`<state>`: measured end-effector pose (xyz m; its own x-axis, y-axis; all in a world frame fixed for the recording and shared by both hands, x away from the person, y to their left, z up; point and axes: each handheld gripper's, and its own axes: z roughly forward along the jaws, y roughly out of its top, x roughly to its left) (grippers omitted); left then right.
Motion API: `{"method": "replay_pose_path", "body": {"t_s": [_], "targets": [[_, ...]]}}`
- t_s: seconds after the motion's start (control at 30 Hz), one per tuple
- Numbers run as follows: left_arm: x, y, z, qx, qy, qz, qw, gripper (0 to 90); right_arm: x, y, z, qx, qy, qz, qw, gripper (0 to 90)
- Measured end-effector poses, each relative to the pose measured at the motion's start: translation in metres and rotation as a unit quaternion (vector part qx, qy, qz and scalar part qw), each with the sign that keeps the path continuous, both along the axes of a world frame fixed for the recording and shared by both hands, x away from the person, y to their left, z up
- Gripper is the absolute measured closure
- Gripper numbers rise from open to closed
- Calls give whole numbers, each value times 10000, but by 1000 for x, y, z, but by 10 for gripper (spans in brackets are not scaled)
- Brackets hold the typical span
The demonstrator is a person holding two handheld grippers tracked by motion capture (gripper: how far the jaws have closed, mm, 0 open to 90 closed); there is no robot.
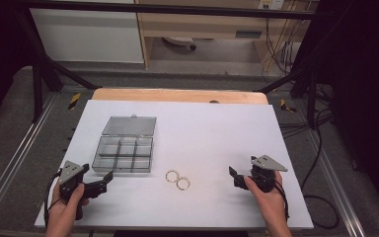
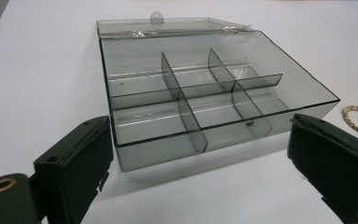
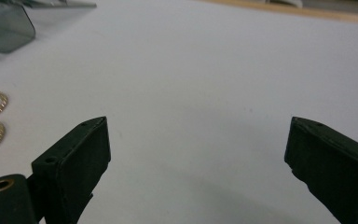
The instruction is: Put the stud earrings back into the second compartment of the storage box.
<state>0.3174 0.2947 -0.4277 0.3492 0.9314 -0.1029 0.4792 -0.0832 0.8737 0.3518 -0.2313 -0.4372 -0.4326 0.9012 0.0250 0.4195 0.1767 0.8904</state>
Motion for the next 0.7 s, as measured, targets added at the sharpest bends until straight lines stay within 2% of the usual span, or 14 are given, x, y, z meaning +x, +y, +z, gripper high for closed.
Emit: {"method": "replay_pose_path", "body": {"t_s": [0.07, 0.27, 0.37, 0.43, 0.47, 0.57, 0.7], "targets": [[0, -1, 0, 9, 17, -20, 10000, 72, -4, 6, 2, 83, -36, 91, 9999, 71], [2, -4, -1, 80, 39, 37, 10000, 79, -6, 12, 2, 52, 64, 218, 9997, 69], [2, -4, -1, 112, 50, 24, 9999, 77, -5, 13, 1, 86, 172, 230, 9996, 61], [1, -5, 0, 110, 23, 106, 9999, 81, -1, 12, -3, 101, 357, 286, 9989, 59], [1, -5, 1, 115, 7, 137, 9998, 81, -1, 12, -3, 101, 357, 286, 9989, 59], [1, -6, 1, 138, -20, 110, 9998, 80, 0, 14, -6, 204, 538, 371, 9977, 60], [0, -6, 1, 146, 7, 94, 9998, 82, -1, 22, -9, 74, 547, 541, 9970, 51]]}}
